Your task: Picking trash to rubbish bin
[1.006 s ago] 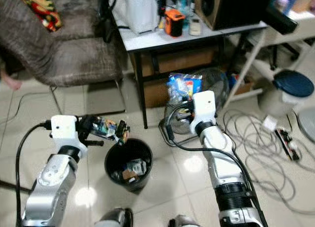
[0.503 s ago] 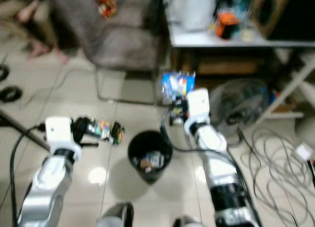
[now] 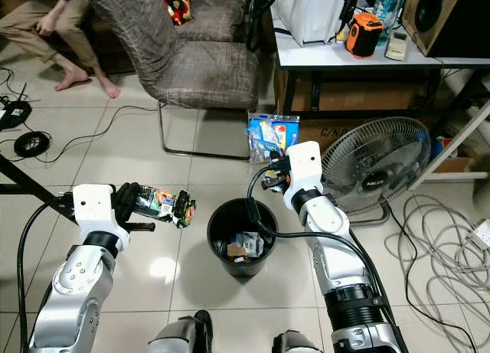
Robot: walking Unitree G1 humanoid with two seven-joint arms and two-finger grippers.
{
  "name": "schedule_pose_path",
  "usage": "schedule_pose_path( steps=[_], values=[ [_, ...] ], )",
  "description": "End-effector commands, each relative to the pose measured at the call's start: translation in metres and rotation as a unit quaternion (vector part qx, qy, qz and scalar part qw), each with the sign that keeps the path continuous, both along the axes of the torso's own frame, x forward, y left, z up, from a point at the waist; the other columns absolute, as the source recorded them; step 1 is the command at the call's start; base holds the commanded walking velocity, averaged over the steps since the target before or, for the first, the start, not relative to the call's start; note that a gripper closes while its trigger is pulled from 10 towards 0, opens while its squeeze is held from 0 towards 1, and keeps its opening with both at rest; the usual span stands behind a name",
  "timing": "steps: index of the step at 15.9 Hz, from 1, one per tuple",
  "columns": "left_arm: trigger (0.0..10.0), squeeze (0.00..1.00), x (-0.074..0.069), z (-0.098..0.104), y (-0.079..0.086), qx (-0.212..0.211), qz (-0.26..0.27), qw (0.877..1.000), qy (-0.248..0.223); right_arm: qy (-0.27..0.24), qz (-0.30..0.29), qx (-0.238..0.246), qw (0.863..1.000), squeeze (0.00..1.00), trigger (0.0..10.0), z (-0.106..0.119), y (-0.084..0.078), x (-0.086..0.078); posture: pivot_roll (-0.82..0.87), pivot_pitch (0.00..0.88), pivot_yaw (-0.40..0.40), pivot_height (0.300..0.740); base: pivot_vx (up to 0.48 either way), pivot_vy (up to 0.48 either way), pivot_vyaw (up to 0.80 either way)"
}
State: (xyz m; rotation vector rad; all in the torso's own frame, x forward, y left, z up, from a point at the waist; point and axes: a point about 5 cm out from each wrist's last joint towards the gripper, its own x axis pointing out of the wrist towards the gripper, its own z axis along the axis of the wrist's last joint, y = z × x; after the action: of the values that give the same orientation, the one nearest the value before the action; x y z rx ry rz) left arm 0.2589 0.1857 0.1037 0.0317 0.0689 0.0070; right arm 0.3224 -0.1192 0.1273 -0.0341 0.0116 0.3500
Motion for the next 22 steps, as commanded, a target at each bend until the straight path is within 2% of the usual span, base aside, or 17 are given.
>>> schedule_pose_path(
  steps=[1,17,20,22],
  values=[
    [10.0,0.0,0.0,0.001,0.001,0.001,-0.002,1.0,0.001,-0.001,-0.001,0.004,1.0,0.0,10.0,0.002,-0.001,-0.001,-0.06,0.163,-0.009,0.74,0.334,0.0,0.0],
    [10.0,0.0,0.0,-0.002,-0.001,0.005,-0.011,1.0,0.011,0.004,-0.006,0.007,1.0,0.0,10.0,-0.001,0.0,-0.001,-0.05,0.164,-0.004,0.74,0.331,0.0,0.0],
    [10.0,0.0,-0.001,-0.004,-0.004,-0.001,-0.016,1.0,0.012,0.013,-0.005,0.004,1.0,0.0,10.0,-0.004,0.001,-0.001,-0.05,0.167,-0.003,0.74,0.0,0.0,0.0],
    [10.0,0.0,-0.002,-0.013,-0.007,-0.001,-0.024,0.999,0.038,0.024,0.001,0.001,1.0,0.0,10.0,-0.008,0.005,-0.002,-0.05,0.169,-0.005,0.74,0.0,0.0,0.0]
  ],
)
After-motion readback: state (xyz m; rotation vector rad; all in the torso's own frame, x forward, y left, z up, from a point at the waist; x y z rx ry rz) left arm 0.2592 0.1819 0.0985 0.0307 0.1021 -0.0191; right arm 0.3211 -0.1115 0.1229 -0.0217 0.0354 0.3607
